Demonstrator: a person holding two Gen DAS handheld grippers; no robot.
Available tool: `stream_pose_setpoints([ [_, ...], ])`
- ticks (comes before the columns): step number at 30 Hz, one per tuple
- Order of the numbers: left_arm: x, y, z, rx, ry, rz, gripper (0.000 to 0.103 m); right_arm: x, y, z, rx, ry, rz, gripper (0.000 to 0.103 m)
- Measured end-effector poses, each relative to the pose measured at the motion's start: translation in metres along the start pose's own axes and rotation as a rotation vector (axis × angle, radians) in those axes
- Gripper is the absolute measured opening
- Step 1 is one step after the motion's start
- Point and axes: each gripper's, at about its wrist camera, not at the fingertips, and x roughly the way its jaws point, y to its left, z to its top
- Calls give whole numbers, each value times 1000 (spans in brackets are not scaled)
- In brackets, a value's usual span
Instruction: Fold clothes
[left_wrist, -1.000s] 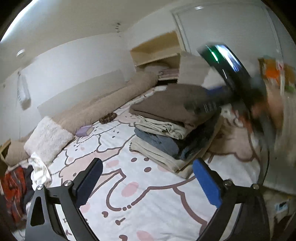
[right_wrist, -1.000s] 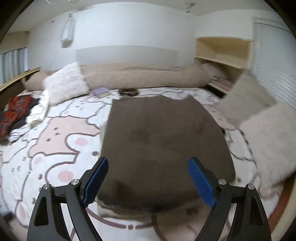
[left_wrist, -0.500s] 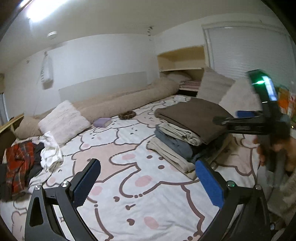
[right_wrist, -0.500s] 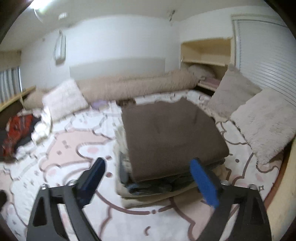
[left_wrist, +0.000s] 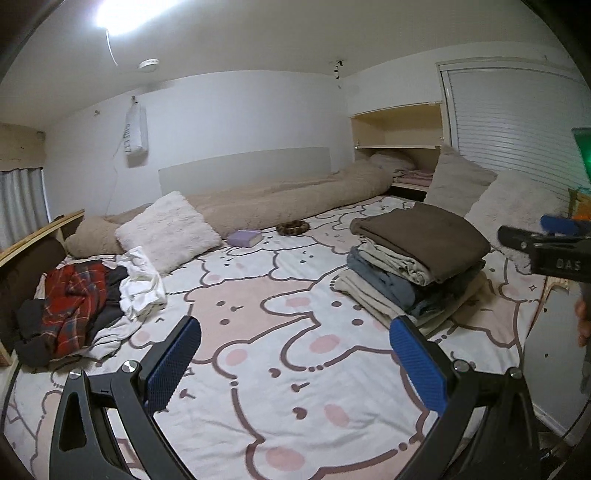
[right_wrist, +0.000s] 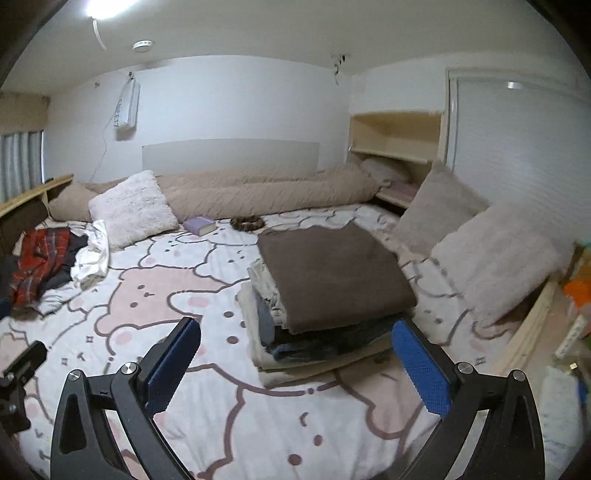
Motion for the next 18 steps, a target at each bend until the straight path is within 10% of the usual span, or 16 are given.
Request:
stream_pose_setpoints([
  [18,-25,28,-22,-103,51,40,103,-39,18,-14,-80,-21,12,103],
])
